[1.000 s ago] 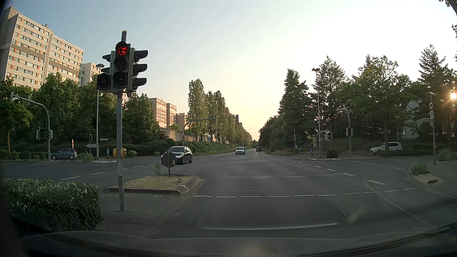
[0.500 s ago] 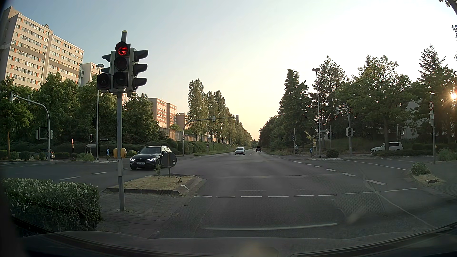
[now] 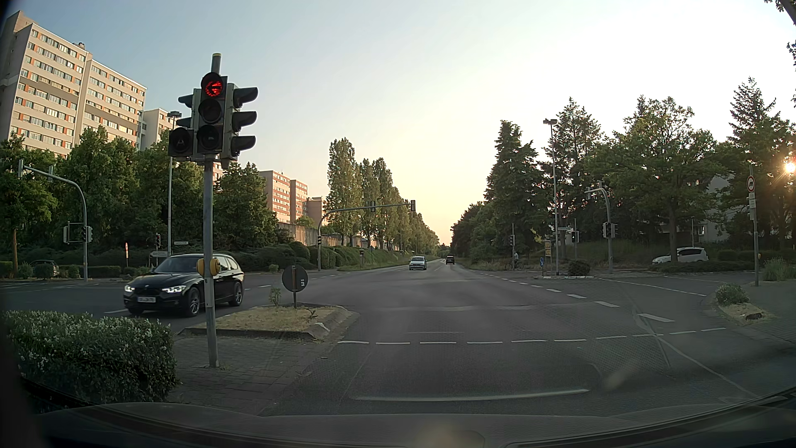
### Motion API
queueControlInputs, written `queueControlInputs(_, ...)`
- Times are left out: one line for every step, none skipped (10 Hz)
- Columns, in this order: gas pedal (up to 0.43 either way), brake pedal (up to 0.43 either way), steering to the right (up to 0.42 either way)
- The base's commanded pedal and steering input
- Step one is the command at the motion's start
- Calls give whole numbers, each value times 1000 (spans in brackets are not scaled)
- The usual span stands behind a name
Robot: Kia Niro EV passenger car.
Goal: Follow the waypoints while adhering to traffic rules and regulations
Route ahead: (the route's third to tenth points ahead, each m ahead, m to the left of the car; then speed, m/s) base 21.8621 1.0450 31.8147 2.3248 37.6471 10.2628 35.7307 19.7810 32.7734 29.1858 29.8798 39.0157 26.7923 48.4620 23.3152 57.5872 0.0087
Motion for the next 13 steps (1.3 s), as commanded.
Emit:
queueControlInputs(0,256,-4)
queueControlInputs(0,256,-4)
queueControlInputs(0,256,-4)
queueControlInputs(0,256,-4)
queueControlInputs(0,256,-4)
queueControlInputs(0,256,-4)
queueControlInputs(0,256,-4)
queueControlInputs(0,256,-4)
queueControlInputs(0,256,-4)
queueControlInputs(0,256,-4)
queueControlInputs(0,256,-4)
queueControlInputs(0,256,-4)
queueControlInputs(0,256,-4)
